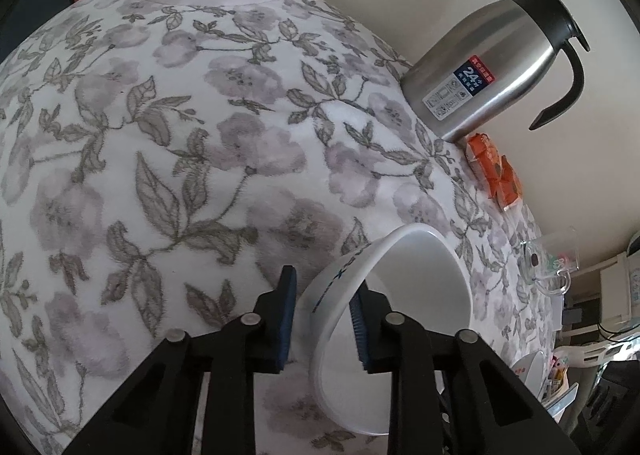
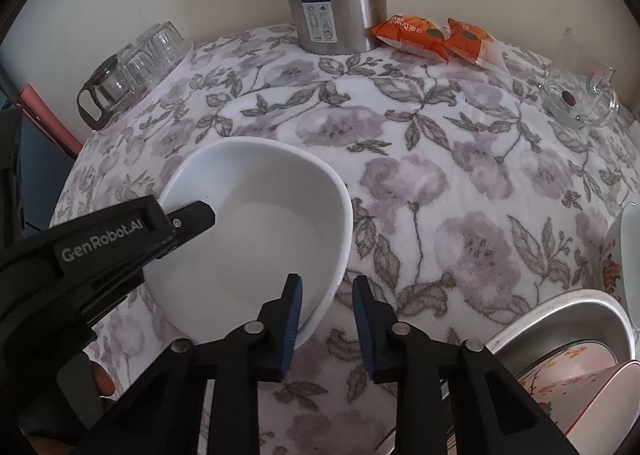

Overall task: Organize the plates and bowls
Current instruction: 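Lift the white square bowl with both grippers and carry it toward the basin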

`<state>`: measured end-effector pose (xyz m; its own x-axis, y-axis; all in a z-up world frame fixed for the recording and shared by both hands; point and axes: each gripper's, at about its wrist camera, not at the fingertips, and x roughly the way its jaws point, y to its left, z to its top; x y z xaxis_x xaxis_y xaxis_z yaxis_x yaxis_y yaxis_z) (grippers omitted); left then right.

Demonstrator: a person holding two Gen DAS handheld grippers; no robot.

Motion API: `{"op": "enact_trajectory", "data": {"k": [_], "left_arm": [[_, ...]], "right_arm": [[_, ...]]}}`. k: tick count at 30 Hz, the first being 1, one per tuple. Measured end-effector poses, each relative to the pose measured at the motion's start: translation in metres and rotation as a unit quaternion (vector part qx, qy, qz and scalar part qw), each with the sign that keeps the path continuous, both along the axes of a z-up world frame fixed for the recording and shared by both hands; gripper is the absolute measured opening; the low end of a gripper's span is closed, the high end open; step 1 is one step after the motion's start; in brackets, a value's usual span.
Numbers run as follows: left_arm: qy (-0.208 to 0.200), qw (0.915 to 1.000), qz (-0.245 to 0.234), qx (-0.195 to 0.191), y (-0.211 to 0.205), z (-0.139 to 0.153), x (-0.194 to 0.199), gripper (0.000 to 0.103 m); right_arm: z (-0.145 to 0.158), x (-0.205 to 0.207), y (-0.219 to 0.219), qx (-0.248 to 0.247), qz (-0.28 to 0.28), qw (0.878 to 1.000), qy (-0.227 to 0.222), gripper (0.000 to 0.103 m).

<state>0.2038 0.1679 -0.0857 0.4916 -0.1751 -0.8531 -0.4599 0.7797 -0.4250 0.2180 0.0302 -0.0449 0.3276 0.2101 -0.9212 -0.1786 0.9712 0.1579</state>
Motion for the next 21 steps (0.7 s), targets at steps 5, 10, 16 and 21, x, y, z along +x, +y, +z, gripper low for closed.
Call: {"op": "enact_trajectory", "data": {"k": [5, 10, 16, 21], "left_arm": [[-0.004, 0.9999, -0.009, -0.005, -0.001, 0.002, 0.0, 0.02], [-0.004, 0.9996, -0.014, -0.023, 0.0, 0.004, -0.003, 0.02], [-0.02, 0.9991, -0.022, -0.03, 0.0, 0.022, -0.011, 0.02], [-0.042, 0.9982, -0.027, -0.033, 0.0, 0.042, -0.019, 0.02]], "right_arm": [[0.003, -0.003, 0.003, -0.003, 0.008, 1.0, -0.002, 0.017], [0.006, -0.008, 0.0, 0.0, 0.006, 1.0, -0.005, 0.017], [0.022, -0.014, -0.005, 0.007, 0.006, 1.0, -0.019, 0.017], [0.042, -0.024, -0.009, 0.019, 0.011, 0.999, -0.04, 0.017]]}}
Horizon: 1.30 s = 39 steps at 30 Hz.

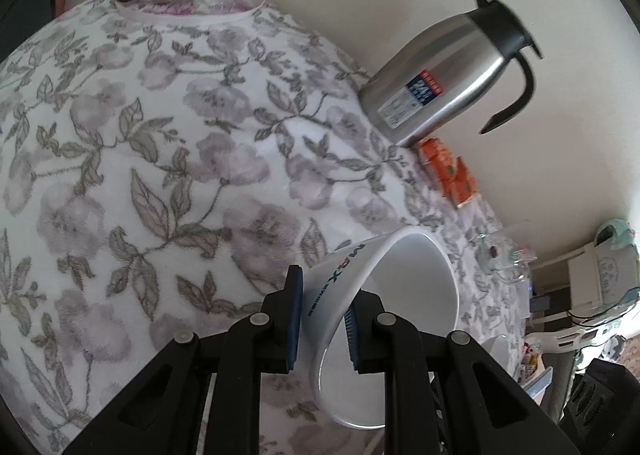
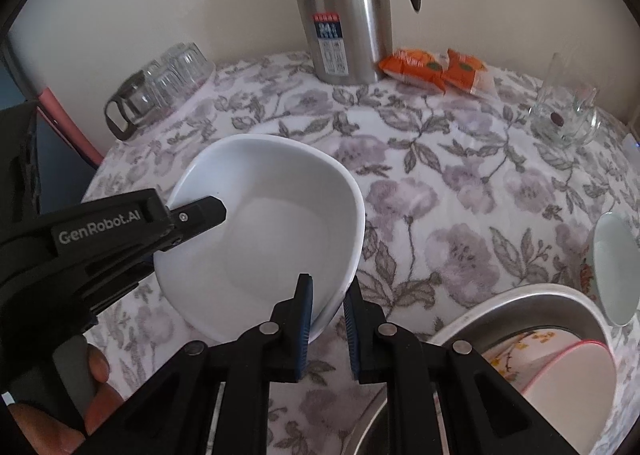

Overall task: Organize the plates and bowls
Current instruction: 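Lift the white square bowl with both grippers and carry it toward the basin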

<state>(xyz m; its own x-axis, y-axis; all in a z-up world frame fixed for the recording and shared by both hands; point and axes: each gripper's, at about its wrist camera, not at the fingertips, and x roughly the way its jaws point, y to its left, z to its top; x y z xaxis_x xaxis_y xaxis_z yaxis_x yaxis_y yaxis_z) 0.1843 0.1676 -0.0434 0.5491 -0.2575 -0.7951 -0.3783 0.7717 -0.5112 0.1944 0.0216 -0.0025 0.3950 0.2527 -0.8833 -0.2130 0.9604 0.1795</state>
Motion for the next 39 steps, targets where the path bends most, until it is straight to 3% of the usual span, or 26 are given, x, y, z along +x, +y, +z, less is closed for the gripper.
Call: {"op": "enact_trajectory", "data": {"k": [4, 15, 31, 39], "left_arm": [[-0.019, 0.9998, -0.003, -0.007, -0.002, 0.019, -0.008, 0.02], [-0.079, 0.9959, -0.04, 0.022, -0.038, 0.078, -0.027, 0.02], [-0.121, 0.9881, -0.094, -0.005, -0.088, 0.109, -0.055, 0.02], [-0.134, 0.9836, -0.12, 0.01, -0.116, 0.125, -0.067, 0.02]], "right_arm": [[0.02, -0.01, -0.007, 0.013, 0.003, 1.0, -0.018, 0.017], [0.067, -0.037, -0.044, 0.042, -0.01, 0.997, -0.063, 0.017], [0.102, -0.076, -0.11, 0.07, -0.045, 0.992, -0.098, 0.017], [0.11, -0.092, -0.134, 0.07, -0.052, 0.99, -0.109, 0.017]]}}
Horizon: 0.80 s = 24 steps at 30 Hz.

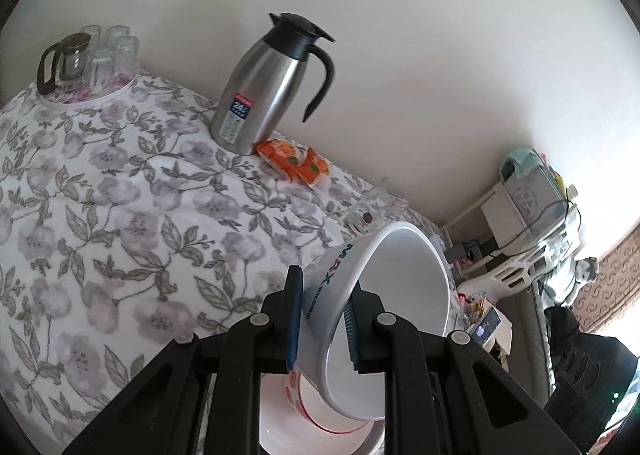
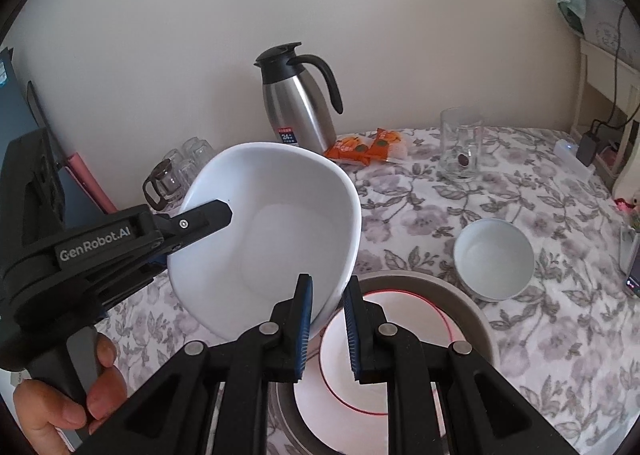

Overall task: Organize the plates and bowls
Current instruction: 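Lift the white square bowl with both grippers and carry it toward the basin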

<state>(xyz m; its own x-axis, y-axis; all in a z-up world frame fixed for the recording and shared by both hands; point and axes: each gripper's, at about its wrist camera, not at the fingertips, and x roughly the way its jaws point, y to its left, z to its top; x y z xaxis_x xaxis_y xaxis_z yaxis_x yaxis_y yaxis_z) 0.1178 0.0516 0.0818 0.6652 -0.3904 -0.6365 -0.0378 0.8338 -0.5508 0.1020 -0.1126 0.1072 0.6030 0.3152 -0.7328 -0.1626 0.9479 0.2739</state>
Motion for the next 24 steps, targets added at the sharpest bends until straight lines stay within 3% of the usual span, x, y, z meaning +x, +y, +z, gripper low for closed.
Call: {"op": "enact_trajectory", "data": {"k": [10, 24], "left_arm": [[-0.011, 0.9992, -0.028, 0.026, -0.03, 0.01, -0.012, 0.02], [0.022, 0.9974, -0.06, 0.034, -0.065, -0.01, -0.02, 0.02]], "right_arm": [[0.001, -0.016, -0.028, 0.006, -0.005, 1.0, -0.004, 0.017], [-0.015, -0.025, -0.065, 0.012, -0.016, 0.999, 0.029, 0.017]]}}
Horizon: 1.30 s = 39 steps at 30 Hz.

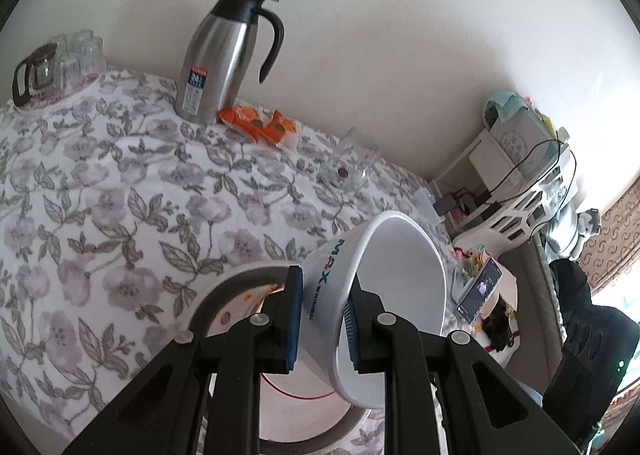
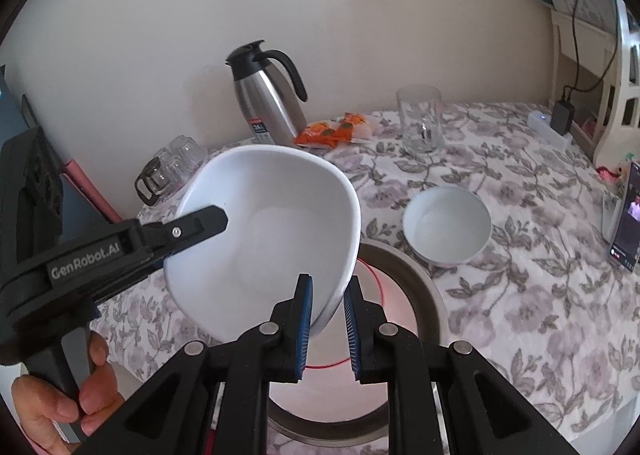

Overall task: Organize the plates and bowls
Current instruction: 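Lower the white square bowl into the basin onto the red-rimmed bowl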

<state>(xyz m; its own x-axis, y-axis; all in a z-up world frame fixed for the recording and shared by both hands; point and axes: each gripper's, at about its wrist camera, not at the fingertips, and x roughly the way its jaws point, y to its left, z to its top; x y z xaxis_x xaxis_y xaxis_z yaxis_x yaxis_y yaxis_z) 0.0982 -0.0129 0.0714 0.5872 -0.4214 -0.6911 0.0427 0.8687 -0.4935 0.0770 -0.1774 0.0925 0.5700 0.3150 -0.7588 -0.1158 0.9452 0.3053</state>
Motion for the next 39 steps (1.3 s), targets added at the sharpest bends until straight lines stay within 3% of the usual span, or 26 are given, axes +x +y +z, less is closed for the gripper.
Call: {"op": "enact_trajectory", "data": {"k": [12, 26, 39], "left_arm": [[0.062, 0.998, -0.006, 0.012, -0.01, -0.035, 0.009, 0.02], [0.118, 0.9923, -0.002, 0.035, -0.015, -0.055, 0.015, 0.02], [0.144, 0.9877, -0.009, 0.061, -0.02, -0.065, 0.018, 0.02]], "right_arm": [[-0.033, 0.012, -0.009, 0.001, 0.0, 0.998, 0.059, 0.019], [-0.048, 0.017, -0.005, -0.011, 0.005, 0.996, 0.085, 0.02], [-0.056, 0.019, -0.002, -0.017, 0.01, 0.995, 0.1, 0.02]]}}
